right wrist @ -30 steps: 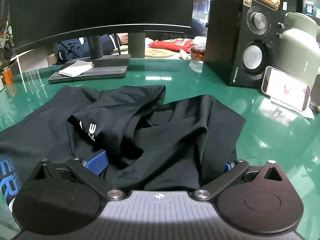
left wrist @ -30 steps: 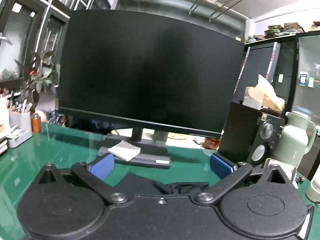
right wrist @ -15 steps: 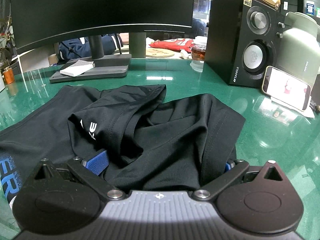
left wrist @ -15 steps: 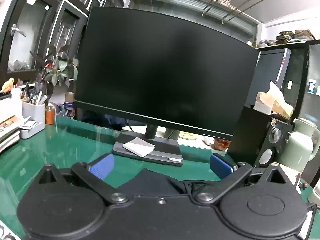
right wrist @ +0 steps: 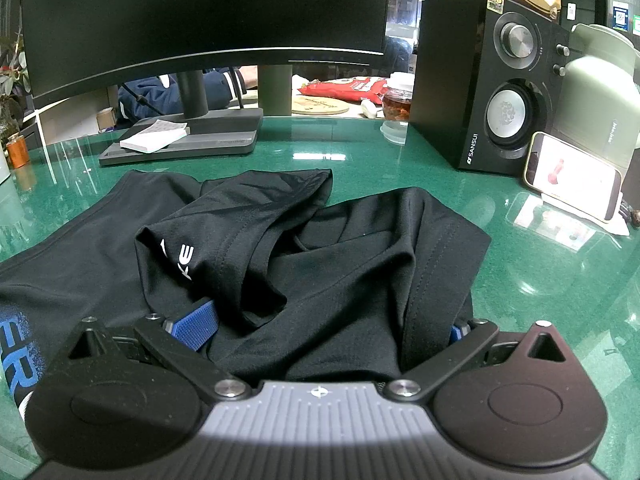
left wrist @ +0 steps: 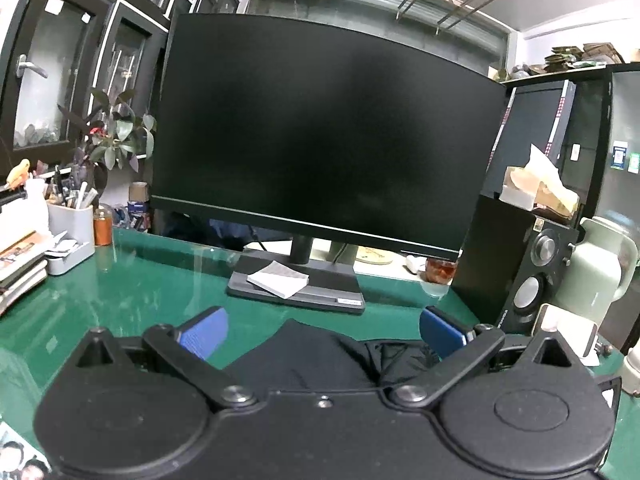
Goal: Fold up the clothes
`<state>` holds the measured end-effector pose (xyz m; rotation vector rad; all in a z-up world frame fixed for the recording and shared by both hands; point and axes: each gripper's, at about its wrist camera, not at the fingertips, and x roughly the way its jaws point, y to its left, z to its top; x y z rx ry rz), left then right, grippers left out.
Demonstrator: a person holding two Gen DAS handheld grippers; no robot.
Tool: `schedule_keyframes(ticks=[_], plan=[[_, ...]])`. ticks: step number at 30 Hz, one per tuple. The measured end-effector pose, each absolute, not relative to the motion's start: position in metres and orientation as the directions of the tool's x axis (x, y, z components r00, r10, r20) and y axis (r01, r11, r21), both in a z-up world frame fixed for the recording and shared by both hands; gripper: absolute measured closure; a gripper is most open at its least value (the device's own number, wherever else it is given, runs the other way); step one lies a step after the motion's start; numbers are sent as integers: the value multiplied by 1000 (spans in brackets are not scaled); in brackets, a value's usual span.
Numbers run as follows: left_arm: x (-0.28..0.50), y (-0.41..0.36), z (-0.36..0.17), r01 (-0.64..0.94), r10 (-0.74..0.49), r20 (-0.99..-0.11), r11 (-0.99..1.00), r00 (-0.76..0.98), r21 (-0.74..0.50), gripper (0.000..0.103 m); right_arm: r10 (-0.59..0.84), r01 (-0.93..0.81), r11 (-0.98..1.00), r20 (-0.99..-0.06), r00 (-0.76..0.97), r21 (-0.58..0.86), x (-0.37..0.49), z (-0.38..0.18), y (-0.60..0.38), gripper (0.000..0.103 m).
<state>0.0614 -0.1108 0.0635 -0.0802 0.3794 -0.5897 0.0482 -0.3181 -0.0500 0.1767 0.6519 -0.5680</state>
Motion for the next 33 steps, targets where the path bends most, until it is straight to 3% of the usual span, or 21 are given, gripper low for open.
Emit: schedule_keyframes(ticks=[10, 16, 24, 30, 33], plan=[[53, -106, 57, 528, -555, -332, 831, 763, -176, 0, -441, 548, 836, -617, 651, -19, 48, -50, -318, 0], [66, -105, 28, 488, -512, -461, 854, 725, -181, 0, -441, 548, 836, -617, 652, -19, 49, -50, -318, 0], [71, -101, 0, 462, -489, -540, 865, 685, -197, 0, -441, 549, 836, -618, 651, -19, 49, -50, -318, 0], [83, -98, -19, 436, -518, -638, 849, 570, -299, 0, -390, 484, 875, -625, 676, -22, 47, -47, -321, 0], [82, -84, -23, 393, -532, -636, 846, 559, -362, 0, -310, 430, 897, -551, 775, 101, 17, -28, -346, 4]])
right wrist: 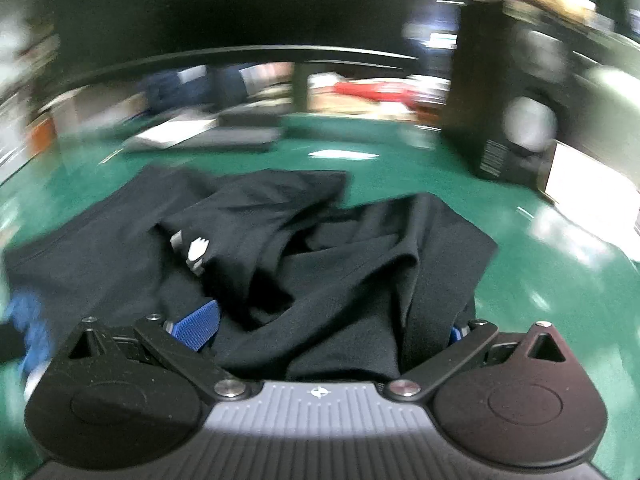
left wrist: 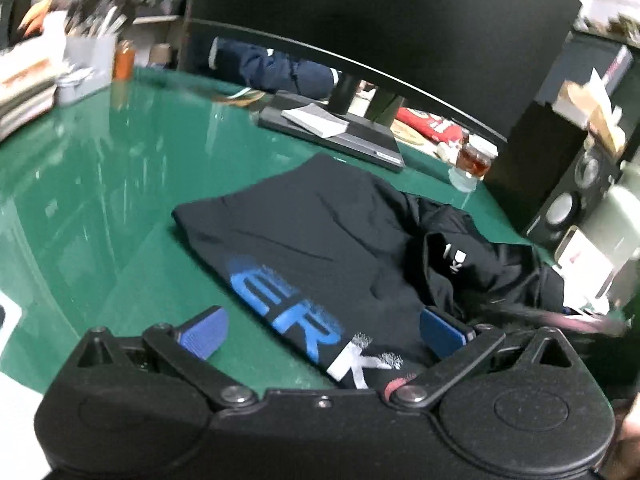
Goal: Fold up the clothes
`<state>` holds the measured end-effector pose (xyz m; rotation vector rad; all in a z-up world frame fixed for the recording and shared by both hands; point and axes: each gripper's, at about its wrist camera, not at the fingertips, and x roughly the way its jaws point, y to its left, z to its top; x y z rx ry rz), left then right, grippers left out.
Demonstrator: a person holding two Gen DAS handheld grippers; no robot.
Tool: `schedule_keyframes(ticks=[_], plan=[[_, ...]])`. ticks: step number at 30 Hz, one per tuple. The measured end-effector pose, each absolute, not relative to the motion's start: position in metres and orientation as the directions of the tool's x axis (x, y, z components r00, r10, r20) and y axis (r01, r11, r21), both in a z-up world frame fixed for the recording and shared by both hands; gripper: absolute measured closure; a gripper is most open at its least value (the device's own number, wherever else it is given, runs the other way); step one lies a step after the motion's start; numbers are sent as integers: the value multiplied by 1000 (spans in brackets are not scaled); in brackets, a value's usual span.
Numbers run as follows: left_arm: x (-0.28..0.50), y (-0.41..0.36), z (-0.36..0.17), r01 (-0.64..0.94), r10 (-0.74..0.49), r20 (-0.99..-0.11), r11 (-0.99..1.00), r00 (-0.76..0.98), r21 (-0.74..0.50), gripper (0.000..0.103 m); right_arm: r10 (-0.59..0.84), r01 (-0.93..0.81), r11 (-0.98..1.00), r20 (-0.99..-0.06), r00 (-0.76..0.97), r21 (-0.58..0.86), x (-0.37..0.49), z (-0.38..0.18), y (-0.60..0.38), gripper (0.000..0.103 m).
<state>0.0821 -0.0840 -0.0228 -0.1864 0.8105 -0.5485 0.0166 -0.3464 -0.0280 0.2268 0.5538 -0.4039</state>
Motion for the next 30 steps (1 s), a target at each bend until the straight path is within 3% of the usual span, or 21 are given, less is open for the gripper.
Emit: schedule_keyframes(ticks=[4, 8, 12, 15, 17, 18, 19, 21, 25, 30], plan=[[80, -69, -28, 348, -552, -621, 833, 556, -429, 0, -238, 361, 899, -417, 877, 248, -30, 0, -380, 6], [75, -86, -28, 407, -589, -617, 808, 522, -427, 0, -191, 266, 951, -376, 907, 157, -46, 15, -377, 17], [67, -110, -28, 485, -603, -621, 789, 501, -376, 0, -73, 87, 996, -437, 897, 11, -32, 2, -351, 31], [64, -122, -30, 515, -596, -618, 790, 514, -333, 0, -81, 23, 993, -532, 843, -116, -8, -18, -336, 42], [62, -128, -31, 534, -591, -612, 789, 525, -303, 3, -81, 7, 992, -586, 806, -127, 6, -29, -335, 49], [61, -131, -32, 545, -593, -607, 786, 528, -293, 23, -78, 1, 992, -622, 779, -123, 15, -37, -336, 60], [62, -133, -32, 560, -604, -602, 776, 523, -291, 58, -70, 3, 994, -623, 779, -108, 15, -40, -336, 78], [70, -136, -34, 567, -620, -615, 760, 487, -318, 96, 4, 0, 1000, -633, 774, 6, 17, -38, -342, 100], [75, -130, -28, 564, -651, -575, 745, 495, -358, 97, 35, 63, 987, -573, 819, 150, 6, -25, -356, 101], [80, -106, -10, 524, -637, -521, 768, 569, -368, 97, -23, 190, 904, -400, 916, 383, -29, 12, -399, 103]])
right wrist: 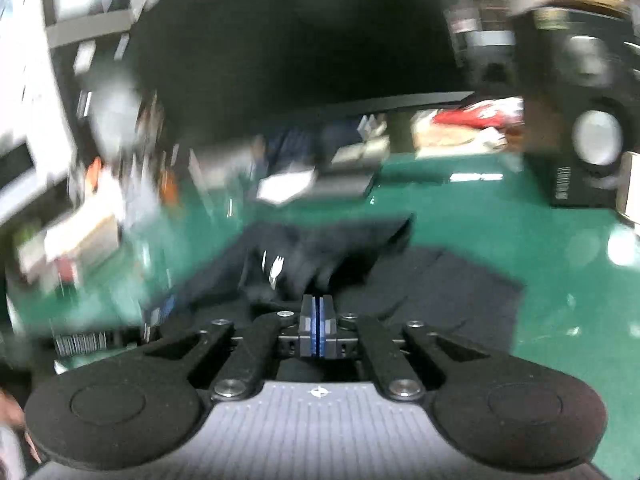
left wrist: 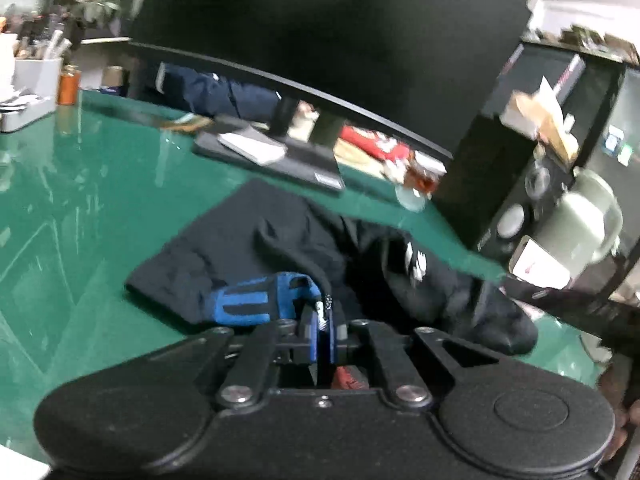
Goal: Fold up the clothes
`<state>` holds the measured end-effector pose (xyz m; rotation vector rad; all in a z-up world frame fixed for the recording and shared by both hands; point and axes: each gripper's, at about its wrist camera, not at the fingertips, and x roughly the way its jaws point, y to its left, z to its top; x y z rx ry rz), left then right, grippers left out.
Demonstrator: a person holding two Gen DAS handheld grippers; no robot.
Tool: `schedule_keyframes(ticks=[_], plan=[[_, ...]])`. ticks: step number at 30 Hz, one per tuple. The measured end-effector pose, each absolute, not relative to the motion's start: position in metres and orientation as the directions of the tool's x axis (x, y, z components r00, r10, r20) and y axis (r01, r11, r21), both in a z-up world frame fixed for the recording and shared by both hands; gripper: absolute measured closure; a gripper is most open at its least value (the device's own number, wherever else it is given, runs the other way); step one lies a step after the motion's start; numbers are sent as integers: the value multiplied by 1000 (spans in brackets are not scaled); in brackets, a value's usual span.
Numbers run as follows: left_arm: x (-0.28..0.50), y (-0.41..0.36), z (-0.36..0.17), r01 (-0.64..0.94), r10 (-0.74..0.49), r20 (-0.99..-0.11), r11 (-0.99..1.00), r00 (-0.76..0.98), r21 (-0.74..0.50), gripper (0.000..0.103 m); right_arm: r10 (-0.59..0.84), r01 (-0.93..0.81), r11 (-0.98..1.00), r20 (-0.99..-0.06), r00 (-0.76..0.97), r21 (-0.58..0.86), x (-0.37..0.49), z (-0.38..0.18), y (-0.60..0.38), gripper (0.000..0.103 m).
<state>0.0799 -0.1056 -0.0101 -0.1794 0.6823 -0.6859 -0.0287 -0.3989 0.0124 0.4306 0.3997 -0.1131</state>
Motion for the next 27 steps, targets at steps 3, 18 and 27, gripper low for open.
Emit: schedule_keyframes(ticks=[3, 18, 27], plan=[[83, -95, -4, 491, -612, -505, 791, 609, -366, 97, -199, 333, 850, -337, 920, 407, -43, 23, -423, 103], [73, -67, -7, 406, -521, -538, 854, 662, -327, 3, 45, -140, 976, -475, 879, -165, -27, -27, -298, 21], [68, -72, -31, 407, -573, -587, 820, 572, -403, 0, 108, -110, 993, -593, 798, 33, 7, -46, -314, 87]])
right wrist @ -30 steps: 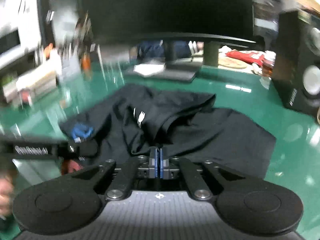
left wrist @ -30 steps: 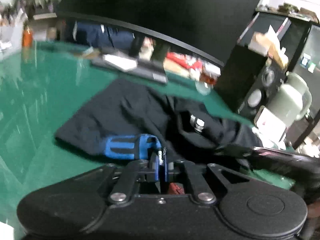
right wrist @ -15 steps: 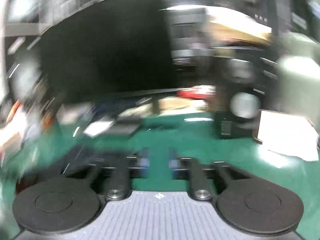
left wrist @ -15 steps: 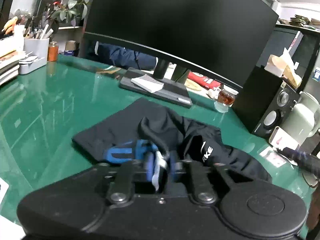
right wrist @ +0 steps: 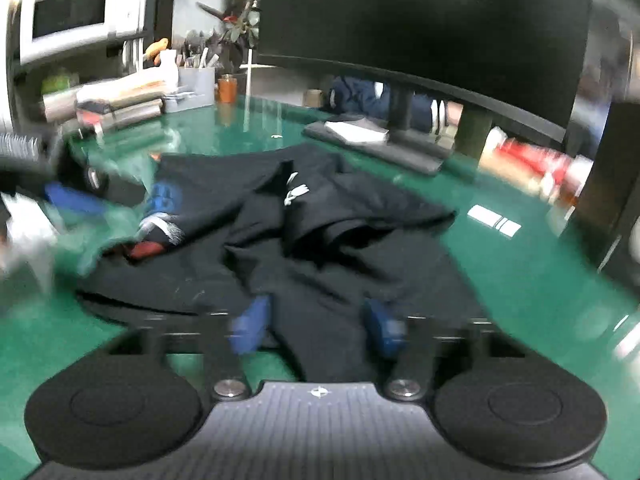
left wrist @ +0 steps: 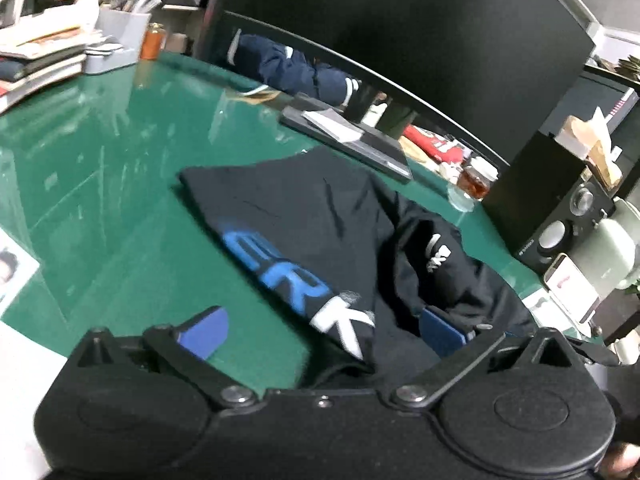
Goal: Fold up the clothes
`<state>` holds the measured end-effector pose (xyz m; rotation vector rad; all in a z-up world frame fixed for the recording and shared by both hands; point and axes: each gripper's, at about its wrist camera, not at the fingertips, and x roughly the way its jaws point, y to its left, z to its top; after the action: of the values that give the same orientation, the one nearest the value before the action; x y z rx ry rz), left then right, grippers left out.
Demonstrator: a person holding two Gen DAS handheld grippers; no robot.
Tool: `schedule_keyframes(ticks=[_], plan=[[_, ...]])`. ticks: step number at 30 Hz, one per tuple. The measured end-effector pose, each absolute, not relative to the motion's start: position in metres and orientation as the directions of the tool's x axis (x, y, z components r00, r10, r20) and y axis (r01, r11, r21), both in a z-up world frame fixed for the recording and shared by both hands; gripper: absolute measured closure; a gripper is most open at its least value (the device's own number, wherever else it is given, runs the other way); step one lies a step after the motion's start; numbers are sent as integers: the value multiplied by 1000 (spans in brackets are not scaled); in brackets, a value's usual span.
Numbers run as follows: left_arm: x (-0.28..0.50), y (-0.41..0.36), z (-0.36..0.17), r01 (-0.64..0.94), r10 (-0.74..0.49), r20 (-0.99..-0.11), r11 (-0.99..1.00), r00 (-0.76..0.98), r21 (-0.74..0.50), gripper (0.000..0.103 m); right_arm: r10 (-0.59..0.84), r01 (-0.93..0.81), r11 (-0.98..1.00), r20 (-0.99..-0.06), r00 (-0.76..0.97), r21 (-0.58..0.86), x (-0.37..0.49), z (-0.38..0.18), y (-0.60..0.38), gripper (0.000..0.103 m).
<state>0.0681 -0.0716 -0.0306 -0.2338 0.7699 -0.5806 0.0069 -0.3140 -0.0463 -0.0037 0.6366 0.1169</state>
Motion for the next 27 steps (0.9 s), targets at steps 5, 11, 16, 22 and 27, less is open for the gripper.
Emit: schedule_keyframes(ticks=[5, 11, 16, 22, 27], plan=[[64, -91, -33, 468, -608, -555, 793, 568, -390, 45, 187, -109, 980, -581, 792, 166, -6, -42, -315, 94], [71, -89, -26, 472, -589, -556, 806, 587, -356, 94, 332, -172, 925, -499, 800, 339, -22, -24, -320, 96], [80, -81, -21, 430, -511, -576, 857, 638, -284, 94, 368, -166, 872, -394, 842, 460, -28, -7, -338, 97], [84, -80, -25, 419, -479, -599, 873, 641, -250, 94, 111, 163, 781, -391, 914, 602, -38, -15, -401, 97], [86, -79, -26, 415, -473, -606, 876, 640, -245, 94, -176, 565, 566, -582, 794, 600, -56, -48, -456, 95]])
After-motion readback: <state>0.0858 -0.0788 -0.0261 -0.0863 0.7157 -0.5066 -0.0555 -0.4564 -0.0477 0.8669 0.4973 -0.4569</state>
